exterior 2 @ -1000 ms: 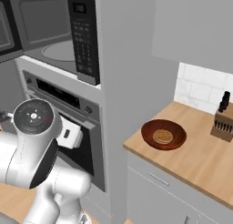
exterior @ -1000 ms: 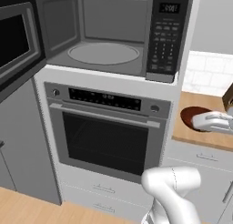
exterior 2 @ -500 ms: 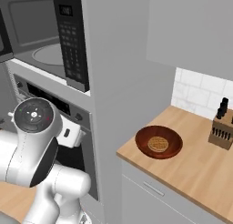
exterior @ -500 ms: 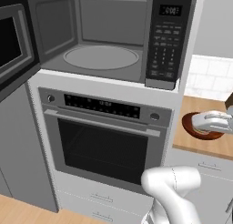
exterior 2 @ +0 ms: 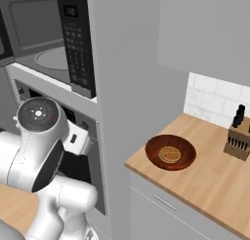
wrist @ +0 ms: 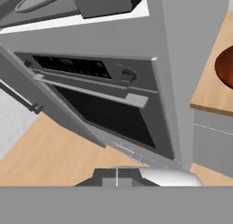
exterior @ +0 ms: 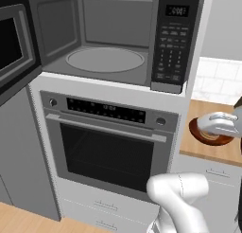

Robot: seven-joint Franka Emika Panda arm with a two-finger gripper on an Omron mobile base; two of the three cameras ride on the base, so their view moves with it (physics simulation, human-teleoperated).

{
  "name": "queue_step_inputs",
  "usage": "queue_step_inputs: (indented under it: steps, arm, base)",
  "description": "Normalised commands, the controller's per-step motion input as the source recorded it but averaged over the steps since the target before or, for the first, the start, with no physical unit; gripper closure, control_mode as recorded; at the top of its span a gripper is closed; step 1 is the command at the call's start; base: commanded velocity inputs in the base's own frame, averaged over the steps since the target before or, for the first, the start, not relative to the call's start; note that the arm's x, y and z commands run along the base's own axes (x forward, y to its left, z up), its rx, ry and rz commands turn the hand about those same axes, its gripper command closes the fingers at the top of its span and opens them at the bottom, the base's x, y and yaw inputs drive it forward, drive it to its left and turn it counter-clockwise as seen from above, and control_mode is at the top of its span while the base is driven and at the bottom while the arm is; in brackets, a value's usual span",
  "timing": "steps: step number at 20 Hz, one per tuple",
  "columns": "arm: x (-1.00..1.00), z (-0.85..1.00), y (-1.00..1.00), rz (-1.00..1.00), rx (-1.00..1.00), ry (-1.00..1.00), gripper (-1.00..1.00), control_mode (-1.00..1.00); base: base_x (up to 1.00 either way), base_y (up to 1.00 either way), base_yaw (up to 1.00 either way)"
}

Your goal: Open the microwave, place the bowl with waffle inside the microwave, then close the microwave door and turn it on.

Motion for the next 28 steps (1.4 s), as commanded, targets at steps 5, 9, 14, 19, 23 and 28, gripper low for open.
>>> queue_step_inputs:
  steps: [5,9,14,19,23,28]
  arm:
    - [0.0,0.0,-0.49,-0.12,0.0,0.09,1.0,-1.0]
    - [-0.03,0.0,-0.52,-0.14,0.0,0.0,1.0,-1.0]
    - [0.0,0.0,-0.4,-0.22,0.0,0.0,1.0,-1.0]
    - [0.0,0.0,-0.49,-0.14,0.0,0.04,1.0,-1.0]
    - [0.0,-0.16,-0.46,-0.13,0.0,0.0,1.0,-1.0]
    - [0.08,-0.12,-0.35,-0.1,0.0,0.07,1.0,-1.0]
  base:
    - [0.0,0.0,0.0]
    - [0.0,0.0,0.0]
    - [0.0,0.0,0.0]
    - [0.0,0.0,0.0]
    - [0.0,0.0,0.0]
    - [0.0,0.0,0.0]
